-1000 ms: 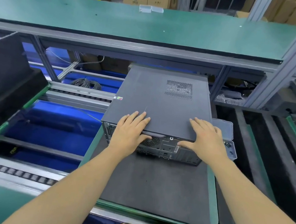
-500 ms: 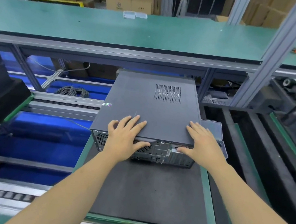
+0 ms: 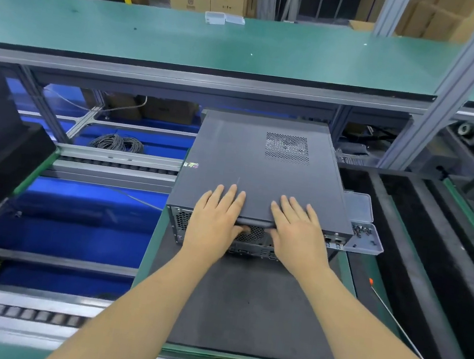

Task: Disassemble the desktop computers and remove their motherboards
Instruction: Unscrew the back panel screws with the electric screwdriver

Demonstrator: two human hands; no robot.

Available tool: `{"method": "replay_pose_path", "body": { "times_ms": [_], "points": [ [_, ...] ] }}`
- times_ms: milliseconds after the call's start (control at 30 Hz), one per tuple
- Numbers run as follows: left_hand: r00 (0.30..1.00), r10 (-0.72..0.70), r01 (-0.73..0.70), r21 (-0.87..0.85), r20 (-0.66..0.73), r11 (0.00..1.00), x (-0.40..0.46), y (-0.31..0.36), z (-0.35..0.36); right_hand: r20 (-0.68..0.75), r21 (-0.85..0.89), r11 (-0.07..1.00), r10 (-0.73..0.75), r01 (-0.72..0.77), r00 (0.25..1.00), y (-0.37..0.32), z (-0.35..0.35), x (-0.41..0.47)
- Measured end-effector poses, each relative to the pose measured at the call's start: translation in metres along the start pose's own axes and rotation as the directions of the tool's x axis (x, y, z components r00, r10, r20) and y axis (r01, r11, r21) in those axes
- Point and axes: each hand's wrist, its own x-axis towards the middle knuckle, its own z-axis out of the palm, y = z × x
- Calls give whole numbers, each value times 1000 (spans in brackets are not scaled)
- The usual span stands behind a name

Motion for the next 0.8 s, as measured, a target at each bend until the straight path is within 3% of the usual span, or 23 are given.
{"method": "replay_pose_path", "body": {
  "times_ms": [333, 433, 667, 733, 800],
  "points": [
    [1000, 7, -7, -16, 2, 1000, 5, 9, 0, -95, 46, 999, -12, 17, 995, 17, 8, 3],
    [999, 13, -11, -50, 31, 999, 8, 5, -6, -31, 74, 997, 17, -15, 999, 15, 5, 6],
    [987, 66, -102, -263, -144, 959, -2, -12, -13, 162, 136, 984, 92, -114, 983, -11, -15, 15],
    [954, 77, -148, -233, -290, 961, -24, -14, -5, 106, 202, 978, 41, -62, 994, -25, -16, 8],
    [931, 94, -165, -178, -353, 970, -49, -19, 3, -123, 207, 976, -39, 64, 992, -44, -15, -4]
  ]
}}
